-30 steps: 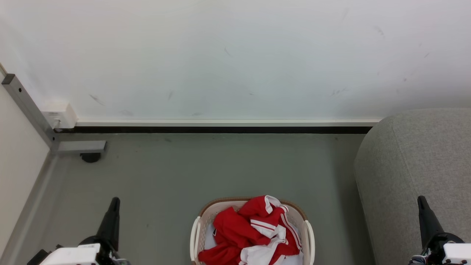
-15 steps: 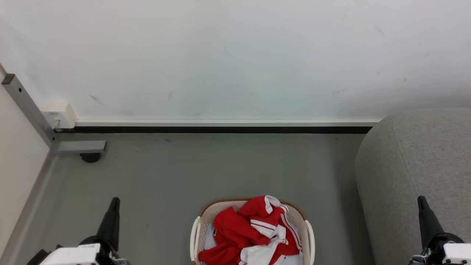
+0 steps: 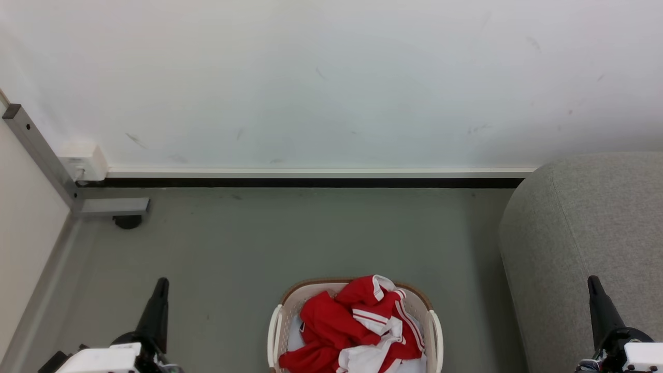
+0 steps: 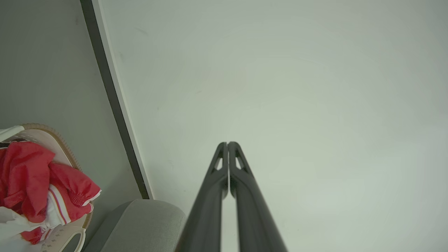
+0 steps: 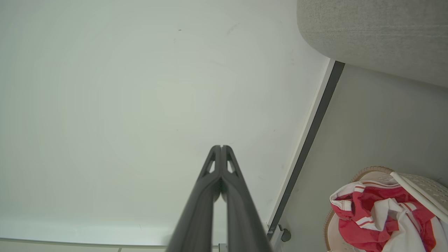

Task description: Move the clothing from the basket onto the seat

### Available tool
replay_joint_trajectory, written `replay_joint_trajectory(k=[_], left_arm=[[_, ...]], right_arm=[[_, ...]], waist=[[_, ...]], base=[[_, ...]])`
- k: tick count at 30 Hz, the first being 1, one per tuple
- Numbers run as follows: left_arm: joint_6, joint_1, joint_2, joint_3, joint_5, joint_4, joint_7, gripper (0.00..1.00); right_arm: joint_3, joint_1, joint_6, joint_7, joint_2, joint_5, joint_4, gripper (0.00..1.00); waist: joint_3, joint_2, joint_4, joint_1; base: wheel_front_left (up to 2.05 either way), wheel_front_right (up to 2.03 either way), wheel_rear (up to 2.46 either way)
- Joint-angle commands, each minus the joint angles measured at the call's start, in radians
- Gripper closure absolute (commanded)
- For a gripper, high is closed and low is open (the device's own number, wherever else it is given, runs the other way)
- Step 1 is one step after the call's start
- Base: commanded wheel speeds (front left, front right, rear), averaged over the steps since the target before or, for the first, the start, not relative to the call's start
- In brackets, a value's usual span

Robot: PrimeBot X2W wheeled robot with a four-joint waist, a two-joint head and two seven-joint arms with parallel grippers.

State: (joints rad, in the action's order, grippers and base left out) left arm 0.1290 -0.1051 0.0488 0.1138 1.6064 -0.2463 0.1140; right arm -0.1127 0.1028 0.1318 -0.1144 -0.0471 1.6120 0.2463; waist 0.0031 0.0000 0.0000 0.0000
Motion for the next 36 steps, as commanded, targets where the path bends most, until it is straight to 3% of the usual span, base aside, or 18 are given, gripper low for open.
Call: replay_joint_trajectory(k=[1,10,11,19,36], left_arm=[[0.005,-0.009,0.003,0.002,0.013,0.003,0.003,1.0],[0.005,-0.009,0.003,0.002,0.013,0.003,0.003,1.0],[0.0,0.0,0.0,0.0,0.0,0.0,0.0,0.0],[-0.001,0.018,-0.005,-0.025,-0.022,-0.023,-0.03,0.0],[-0.009,0.03,-0.003,-0.056,-0.291,-0.005,-0.109,0.0]], right_arm=[[-0.003,0.012,-0.002,-0.002,-0.006,0.002,-0.004,1.0],[-0.003,0.012,-0.002,-0.002,-0.006,0.002,-0.004,1.0],[0.0,0.0,0.0,0.0,0.0,0.0,0.0,0.0],[0.014,-0.023,0.0,0.03,0.007,-0.045,0.011,0.0],[0.05,-0.045,0.0,0.109,0.004,-0.431,-0.051,0.0]], waist=[[0.0,0.0,0.0,0.0],[0.0,0.0,0.0,0.0],[0.0,0.0,0.0,0.0],[0.001,0.0,0.001,0.0],[0.003,0.0,0.004,0.0]], base=[[0.0,0.0,0.0],[0.0,0.0,0.0],[0.0,0.0,0.0],[0.0,0.0,0.0],[0.0,0.0,0.0]])
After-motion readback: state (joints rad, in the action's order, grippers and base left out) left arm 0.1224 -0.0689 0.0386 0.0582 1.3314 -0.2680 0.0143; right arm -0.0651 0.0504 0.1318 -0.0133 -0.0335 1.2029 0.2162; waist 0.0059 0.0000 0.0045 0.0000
